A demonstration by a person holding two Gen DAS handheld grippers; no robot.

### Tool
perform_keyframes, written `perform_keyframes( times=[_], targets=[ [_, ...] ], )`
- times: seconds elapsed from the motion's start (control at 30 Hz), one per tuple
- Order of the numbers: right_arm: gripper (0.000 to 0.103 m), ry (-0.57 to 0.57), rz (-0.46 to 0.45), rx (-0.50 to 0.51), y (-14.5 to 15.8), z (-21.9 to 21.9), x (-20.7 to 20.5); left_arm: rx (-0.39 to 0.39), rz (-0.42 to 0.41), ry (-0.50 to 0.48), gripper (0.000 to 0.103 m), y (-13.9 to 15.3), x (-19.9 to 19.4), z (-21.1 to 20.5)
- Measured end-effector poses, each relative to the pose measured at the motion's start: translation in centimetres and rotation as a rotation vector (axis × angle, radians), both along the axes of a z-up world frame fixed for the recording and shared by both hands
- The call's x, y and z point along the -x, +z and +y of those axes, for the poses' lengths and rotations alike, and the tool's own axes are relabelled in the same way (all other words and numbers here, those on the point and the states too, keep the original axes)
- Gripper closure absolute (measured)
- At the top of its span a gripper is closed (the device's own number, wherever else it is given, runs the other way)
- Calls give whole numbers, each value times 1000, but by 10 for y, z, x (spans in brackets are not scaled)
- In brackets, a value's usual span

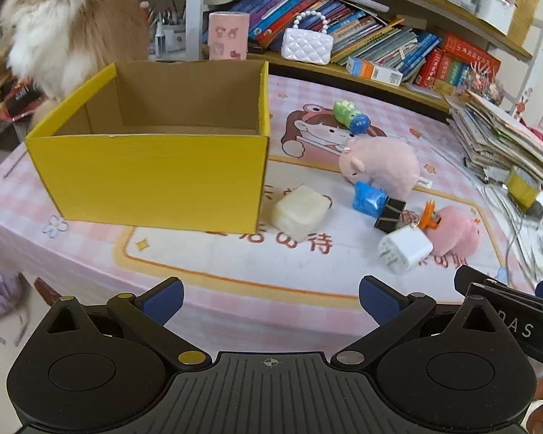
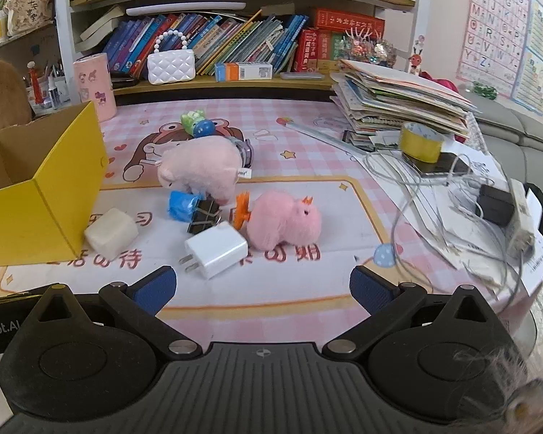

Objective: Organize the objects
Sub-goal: 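Move both tools toward the toys and small items on the table, then grasp the pink plush chick with the right tool while the left tool grasps the white charger plug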

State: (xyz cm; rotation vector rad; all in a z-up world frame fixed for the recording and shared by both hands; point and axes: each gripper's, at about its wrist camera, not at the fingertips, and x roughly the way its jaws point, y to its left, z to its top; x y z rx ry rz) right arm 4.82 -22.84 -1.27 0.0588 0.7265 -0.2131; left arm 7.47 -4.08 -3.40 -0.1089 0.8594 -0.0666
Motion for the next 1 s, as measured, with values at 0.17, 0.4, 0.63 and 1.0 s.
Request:
perform_keyframes(
  times=[0.17,0.4,0.63,1.0],
  targets=[
    [2,17,4,-6,-6,-21,-23,9,0,13,0,-6,-15,-17],
    [8,2,26,-43,-21,-55,-60,18,28,25,0,-12,-33,-34],
    [10,36,59,-83,-39,-69,-99,-2,25,21,1,-10,-47,-48],
    [36,103,-15,-132,-29,-92,-111,29,86,-110,7,-22,-73,-89]
  ],
)
